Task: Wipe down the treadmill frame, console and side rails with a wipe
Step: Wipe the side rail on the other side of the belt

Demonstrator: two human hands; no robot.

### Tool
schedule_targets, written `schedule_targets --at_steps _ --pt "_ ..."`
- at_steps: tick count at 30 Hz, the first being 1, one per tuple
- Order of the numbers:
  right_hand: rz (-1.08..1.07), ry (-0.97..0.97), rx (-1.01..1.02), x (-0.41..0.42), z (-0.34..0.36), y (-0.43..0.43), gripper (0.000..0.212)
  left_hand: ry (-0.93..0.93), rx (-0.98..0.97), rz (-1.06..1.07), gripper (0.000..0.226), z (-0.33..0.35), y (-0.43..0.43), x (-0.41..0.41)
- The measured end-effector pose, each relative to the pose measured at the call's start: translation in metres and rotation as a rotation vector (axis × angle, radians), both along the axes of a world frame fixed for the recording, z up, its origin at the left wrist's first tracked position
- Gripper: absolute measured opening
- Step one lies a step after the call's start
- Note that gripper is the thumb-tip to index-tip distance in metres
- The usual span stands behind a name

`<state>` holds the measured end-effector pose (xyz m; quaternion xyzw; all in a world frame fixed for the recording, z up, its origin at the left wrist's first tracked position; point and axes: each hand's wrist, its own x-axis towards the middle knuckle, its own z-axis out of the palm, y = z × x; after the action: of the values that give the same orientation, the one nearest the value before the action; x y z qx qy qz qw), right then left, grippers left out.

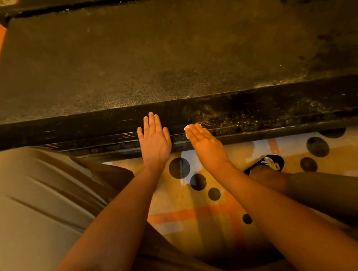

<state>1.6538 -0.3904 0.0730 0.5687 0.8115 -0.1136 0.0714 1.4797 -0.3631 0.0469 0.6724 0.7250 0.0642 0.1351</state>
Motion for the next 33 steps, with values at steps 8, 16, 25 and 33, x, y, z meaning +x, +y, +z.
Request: schedule_targets --at_steps 8,16,25,33 --pt "-0.187 0.048 0.025 0.051 0.001 -0.004 0.076 0.008 0.009 0.007 0.057 -0.002 0.000 0.001" --pt "-0.144 0.086 0.037 0.050 -0.004 -0.004 0.078 0.012 0.023 0.001 0.057 -0.002 -0.001 0.000" --pt "-0.258 0.120 0.054 0.069 -0.006 -0.004 0.076 0.018 0.040 0.011 0.057 -0.005 -0.001 0.002" --pt "-0.447 0.120 0.052 0.140 0.000 0.005 0.079 0.027 0.021 0.022 0.057 -0.003 0.000 0.005"
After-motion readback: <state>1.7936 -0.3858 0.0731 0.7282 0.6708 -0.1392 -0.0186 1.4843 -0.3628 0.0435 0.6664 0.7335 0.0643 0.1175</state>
